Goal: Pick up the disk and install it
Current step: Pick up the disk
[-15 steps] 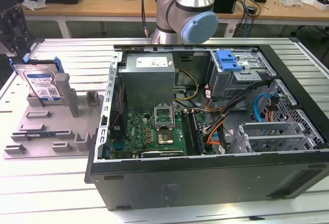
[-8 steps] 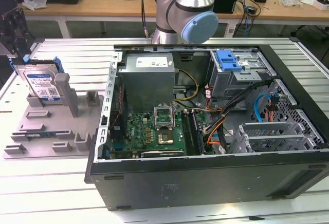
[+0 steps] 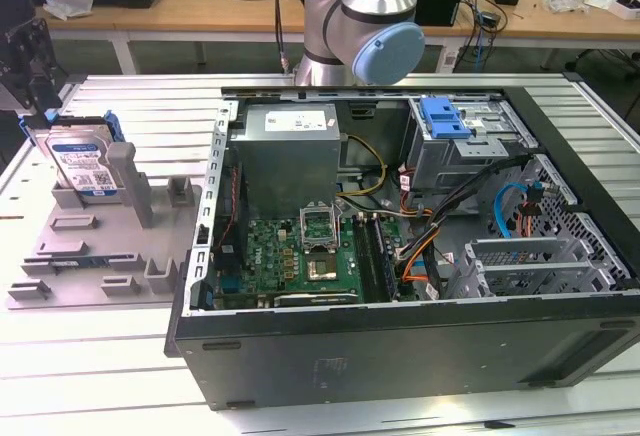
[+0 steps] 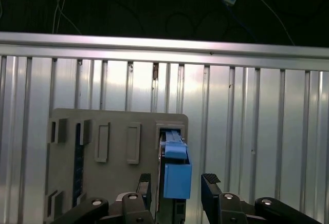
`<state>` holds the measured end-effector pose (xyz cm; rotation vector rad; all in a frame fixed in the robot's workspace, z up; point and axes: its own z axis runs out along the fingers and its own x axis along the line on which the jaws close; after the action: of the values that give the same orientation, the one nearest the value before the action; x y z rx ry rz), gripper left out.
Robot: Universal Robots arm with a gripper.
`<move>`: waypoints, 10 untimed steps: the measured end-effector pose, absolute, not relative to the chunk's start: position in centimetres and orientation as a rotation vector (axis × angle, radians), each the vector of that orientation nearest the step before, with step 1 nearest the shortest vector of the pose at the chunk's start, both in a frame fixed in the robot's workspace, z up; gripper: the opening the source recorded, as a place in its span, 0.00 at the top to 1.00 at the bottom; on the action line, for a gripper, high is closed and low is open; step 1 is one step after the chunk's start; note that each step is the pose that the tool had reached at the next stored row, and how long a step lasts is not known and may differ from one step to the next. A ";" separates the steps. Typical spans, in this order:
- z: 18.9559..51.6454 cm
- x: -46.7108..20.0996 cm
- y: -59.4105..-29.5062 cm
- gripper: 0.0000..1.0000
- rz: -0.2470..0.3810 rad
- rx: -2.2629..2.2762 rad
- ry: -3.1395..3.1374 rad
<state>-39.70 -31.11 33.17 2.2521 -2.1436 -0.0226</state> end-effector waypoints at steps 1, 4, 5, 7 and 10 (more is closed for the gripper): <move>33.1 -39.7 -31.1 0.49 -0.023 2.252 -2.144; 32.9 -39.7 -31.1 0.49 -0.023 2.252 -2.144; 32.8 -39.7 -31.1 0.49 -0.023 2.252 -2.144; 32.7 -39.7 -31.1 0.49 -0.023 2.252 -2.143; 32.6 -39.7 -31.1 0.49 -0.023 2.251 -2.144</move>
<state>-39.70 -31.11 32.63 2.2514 -2.1441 -0.0226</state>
